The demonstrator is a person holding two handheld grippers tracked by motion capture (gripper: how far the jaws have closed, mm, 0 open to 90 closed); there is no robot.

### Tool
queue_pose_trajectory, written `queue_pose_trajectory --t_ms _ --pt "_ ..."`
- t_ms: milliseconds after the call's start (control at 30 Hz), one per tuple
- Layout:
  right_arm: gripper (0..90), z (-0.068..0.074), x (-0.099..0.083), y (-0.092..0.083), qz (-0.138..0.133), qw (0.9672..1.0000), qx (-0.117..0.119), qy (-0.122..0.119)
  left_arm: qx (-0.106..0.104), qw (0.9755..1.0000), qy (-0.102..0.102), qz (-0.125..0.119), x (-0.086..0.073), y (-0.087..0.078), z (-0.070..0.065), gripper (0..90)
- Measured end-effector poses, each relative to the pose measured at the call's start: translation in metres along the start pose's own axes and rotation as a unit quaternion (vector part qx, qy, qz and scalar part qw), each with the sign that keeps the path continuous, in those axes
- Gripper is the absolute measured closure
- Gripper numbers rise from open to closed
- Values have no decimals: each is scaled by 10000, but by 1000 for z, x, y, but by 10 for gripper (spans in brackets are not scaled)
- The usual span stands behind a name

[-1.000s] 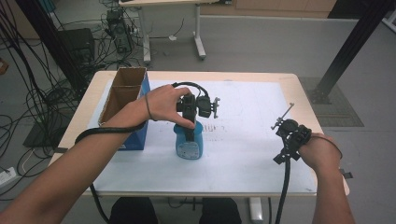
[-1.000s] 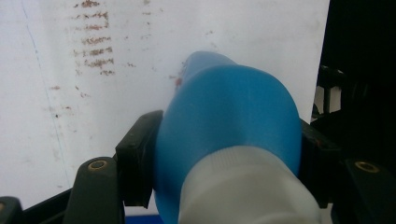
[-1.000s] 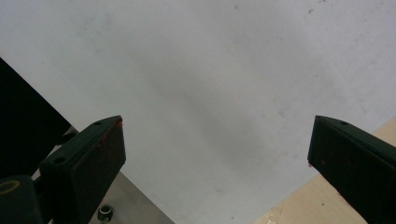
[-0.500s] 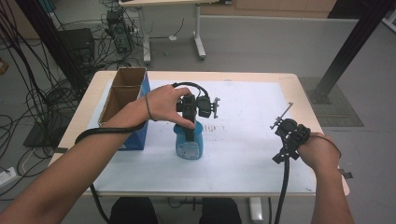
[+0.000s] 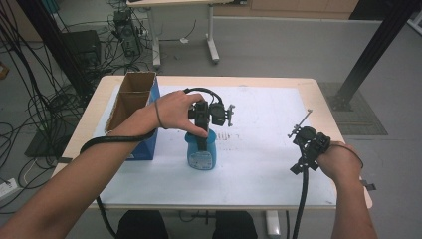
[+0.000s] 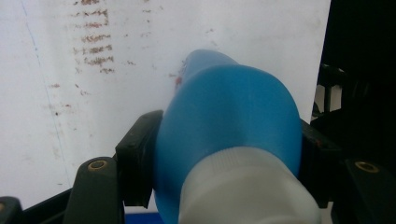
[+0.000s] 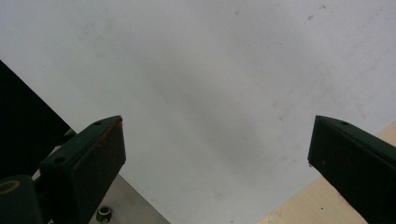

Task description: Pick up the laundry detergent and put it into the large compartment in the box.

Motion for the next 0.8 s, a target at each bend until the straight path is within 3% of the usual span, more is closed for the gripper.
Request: queue_pose_trajectory --t_ms 800 --pt "39 0 0 -2 1 10000 -23 -31 -5 10000 -21 -5 0 0 1 360"
Point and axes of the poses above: each handheld gripper's, and its own axes: y roughly forward along the jaws, x roughly out of its top, z roughly to its left, the point moved 5 cm from there along y, roughly forward along the jaws, and after that the axes turned 2 degrees about -x, right-handed, at the moved point
